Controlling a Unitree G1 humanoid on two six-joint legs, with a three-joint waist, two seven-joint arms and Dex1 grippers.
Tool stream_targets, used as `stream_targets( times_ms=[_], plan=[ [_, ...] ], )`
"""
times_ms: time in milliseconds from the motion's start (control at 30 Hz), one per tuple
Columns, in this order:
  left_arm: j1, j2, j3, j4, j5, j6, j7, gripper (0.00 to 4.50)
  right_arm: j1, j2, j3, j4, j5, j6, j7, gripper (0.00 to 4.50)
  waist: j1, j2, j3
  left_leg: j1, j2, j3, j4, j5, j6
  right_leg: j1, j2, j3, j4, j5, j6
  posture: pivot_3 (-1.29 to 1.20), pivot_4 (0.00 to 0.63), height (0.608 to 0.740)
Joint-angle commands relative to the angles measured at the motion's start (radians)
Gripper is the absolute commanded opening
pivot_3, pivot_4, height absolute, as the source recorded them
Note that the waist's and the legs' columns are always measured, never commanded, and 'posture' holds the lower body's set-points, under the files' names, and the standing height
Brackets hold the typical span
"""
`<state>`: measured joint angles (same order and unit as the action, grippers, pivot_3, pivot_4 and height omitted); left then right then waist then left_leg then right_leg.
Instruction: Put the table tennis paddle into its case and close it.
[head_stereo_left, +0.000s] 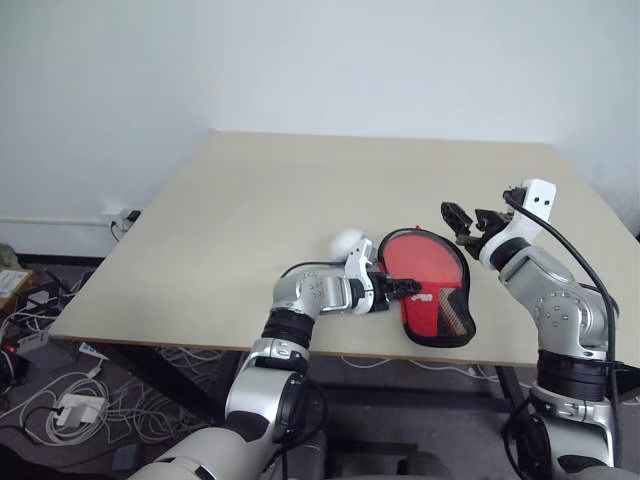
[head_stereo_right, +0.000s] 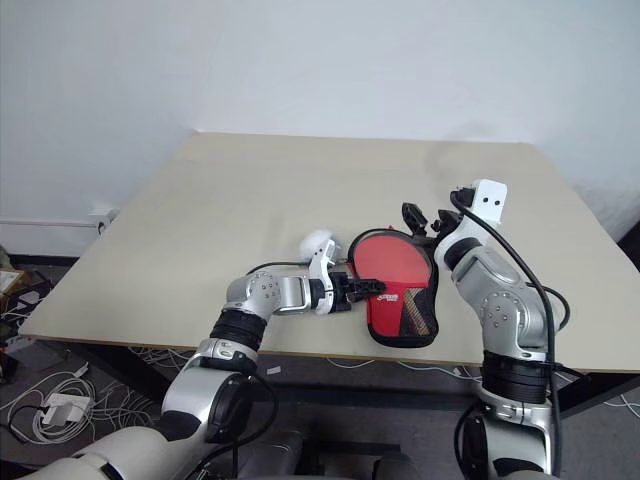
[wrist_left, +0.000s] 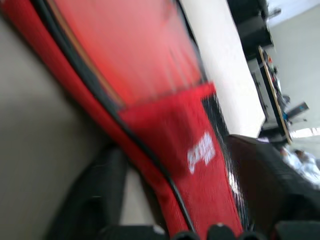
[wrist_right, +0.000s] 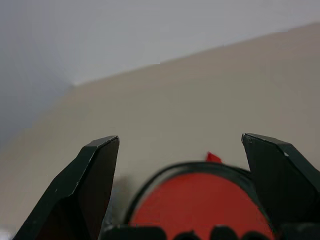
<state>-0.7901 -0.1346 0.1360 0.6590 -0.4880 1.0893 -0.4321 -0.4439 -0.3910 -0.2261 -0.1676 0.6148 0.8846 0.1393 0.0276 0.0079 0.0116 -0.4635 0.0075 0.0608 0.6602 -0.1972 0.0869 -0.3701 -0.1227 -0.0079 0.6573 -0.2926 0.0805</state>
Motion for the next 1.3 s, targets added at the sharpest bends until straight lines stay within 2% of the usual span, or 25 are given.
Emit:
stream_targets(
  times_ms=[33, 200, 467, 667, 800, 967, 1167, 1300],
  plan=[
    [-0.008, -0.064, 0.005, -0.011, -0.029, 0.011, 0.006, 1.76, 0.012, -0.095, 0.007, -0.049, -0.009, 0.027, 0.084, 4.26, -0.001, 0.000, 0.000, 0.000, 0.000, 0.000, 0.000, 0.000, 0.000, 0.000, 0.000, 0.000, 0.000, 0.000, 0.000, 0.00, 0.000, 0.715],
    [-0.019, -0.080, 0.035, 0.003, -0.044, 0.002, 0.031, 0.02, 0.001, -0.139, -0.007, -0.027, -0.021, 0.039, 0.110, 4.26, -0.014, -0.002, 0.001, 0.000, 0.001, 0.000, -0.001, 0.000, 0.000, -0.001, 0.001, 0.001, 0.000, 0.000, 0.000, 0.00, 0.000, 0.715],
    [-0.025, -0.085, 0.060, 0.011, -0.091, 0.047, 0.058, 0.02, -0.005, -0.096, -0.044, -0.031, -0.025, 0.048, 0.075, 4.26, -0.014, -0.002, 0.002, 0.000, 0.001, -0.001, 0.000, 0.000, 0.000, 0.000, 0.001, 0.001, 0.000, 0.000, 0.000, 0.00, 0.000, 0.715],
    [-0.012, -0.068, 0.098, -0.053, -0.130, 0.205, 0.150, 0.02, 0.041, -0.190, -0.002, -0.080, -0.022, 0.094, 0.181, 4.26, -0.015, -0.002, 0.002, 0.000, 0.001, -0.001, 0.000, 0.000, 0.000, 0.000, 0.001, 0.001, 0.000, 0.000, 0.000, 0.00, 0.000, 0.715],
    [0.015, -0.047, 0.133, -0.149, -0.142, 0.377, 0.220, 0.02, 0.077, -0.300, 0.037, -0.099, -0.042, 0.138, 0.254, 4.26, -0.017, -0.003, 0.002, 0.000, 0.000, -0.001, 0.000, 0.000, 0.000, 0.000, 0.000, 0.001, 0.000, 0.000, 0.000, 0.00, 0.000, 0.715],
    [0.032, -0.047, 0.190, -0.249, -0.146, 0.513, 0.274, 0.02, 0.090, -0.347, 0.040, -0.120, -0.040, 0.169, 0.287, 4.26, -0.018, -0.004, 0.003, 0.000, 0.001, -0.002, -0.001, 0.000, 0.000, -0.001, 0.001, 0.001, 0.000, 0.000, 0.000, 0.00, 0.000, 0.715],
    [0.140, -0.028, 0.006, -0.300, -0.341, 0.525, 0.346, 0.02, 0.079, -0.351, 0.039, -0.102, -0.073, 0.179, 0.266, 4.26, -0.012, -0.005, 0.003, 0.000, 0.002, -0.003, 0.000, 0.002, -0.004, 0.001, -0.001, 0.000, 0.000, 0.000, 0.000, 0.00, 0.000, 0.715],
    [0.183, 0.007, -0.090, -0.412, -0.454, 0.525, 0.380, 0.02, 0.079, -0.349, 0.041, -0.105, -0.090, 0.174, 0.269, 4.26, -0.009, -0.005, 0.003, 0.000, 0.003, -0.004, 0.000, 0.002, -0.005, 0.001, -0.004, 0.000, -0.001, 0.000, -0.001, 0.00, 0.000, 0.715]
  ],
)
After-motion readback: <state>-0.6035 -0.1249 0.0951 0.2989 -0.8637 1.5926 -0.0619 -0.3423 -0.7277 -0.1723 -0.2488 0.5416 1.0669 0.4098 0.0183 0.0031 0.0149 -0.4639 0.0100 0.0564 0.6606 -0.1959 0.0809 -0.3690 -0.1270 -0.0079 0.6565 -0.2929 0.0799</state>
